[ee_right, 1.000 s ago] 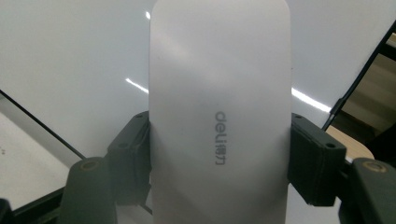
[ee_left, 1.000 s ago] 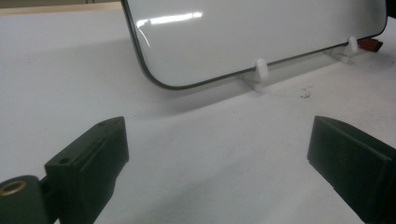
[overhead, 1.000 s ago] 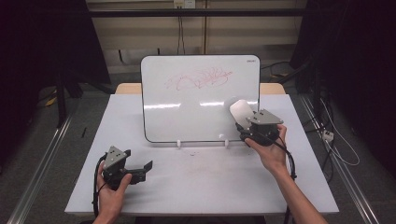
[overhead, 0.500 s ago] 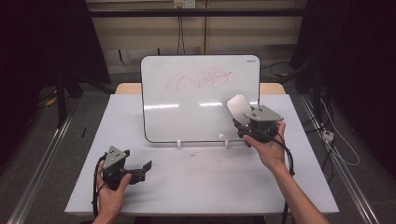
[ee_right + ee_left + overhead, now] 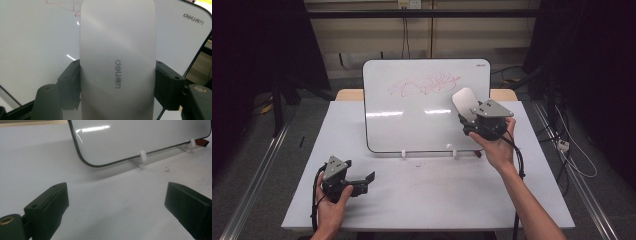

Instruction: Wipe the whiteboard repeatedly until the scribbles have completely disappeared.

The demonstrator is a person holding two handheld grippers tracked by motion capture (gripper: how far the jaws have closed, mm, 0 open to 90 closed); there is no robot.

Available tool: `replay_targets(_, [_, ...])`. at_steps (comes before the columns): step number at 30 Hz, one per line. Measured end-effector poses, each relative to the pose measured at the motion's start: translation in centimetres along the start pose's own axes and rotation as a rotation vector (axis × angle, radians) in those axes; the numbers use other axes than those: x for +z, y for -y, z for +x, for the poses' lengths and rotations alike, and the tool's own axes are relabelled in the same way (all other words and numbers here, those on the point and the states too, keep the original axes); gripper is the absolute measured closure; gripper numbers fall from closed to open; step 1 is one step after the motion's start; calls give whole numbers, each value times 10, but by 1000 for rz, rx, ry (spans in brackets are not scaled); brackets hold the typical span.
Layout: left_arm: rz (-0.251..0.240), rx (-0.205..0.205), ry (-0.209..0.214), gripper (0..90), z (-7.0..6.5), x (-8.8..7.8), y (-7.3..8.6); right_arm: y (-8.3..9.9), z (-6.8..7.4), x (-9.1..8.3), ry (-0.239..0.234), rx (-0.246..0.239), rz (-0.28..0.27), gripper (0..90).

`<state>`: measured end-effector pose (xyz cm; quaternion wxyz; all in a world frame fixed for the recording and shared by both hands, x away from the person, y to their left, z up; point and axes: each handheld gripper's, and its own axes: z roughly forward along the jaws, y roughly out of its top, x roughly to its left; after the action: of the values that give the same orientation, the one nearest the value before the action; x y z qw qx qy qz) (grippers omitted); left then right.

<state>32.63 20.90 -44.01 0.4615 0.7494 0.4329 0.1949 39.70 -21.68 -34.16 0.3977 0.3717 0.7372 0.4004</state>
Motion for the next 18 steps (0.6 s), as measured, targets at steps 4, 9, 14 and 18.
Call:
replay_targets(4, [-4, 5, 2, 54, 0, -1, 0, -9, -3, 6, 7, -3, -5, 318])
replay_targets(9, [-32, 10, 28, 42, 0, -4, -2, -22, -2, 11, 17, -29, -17, 318])
replay_targets(14, [-30, 17, 26, 42, 1, -4, -2, -34, -6, 18, 40, -44, -17, 318])
replay_targets(18, [-28, 26, 20, 42, 0, -5, -2, -39, -9, 20, 52, -42, -25, 318])
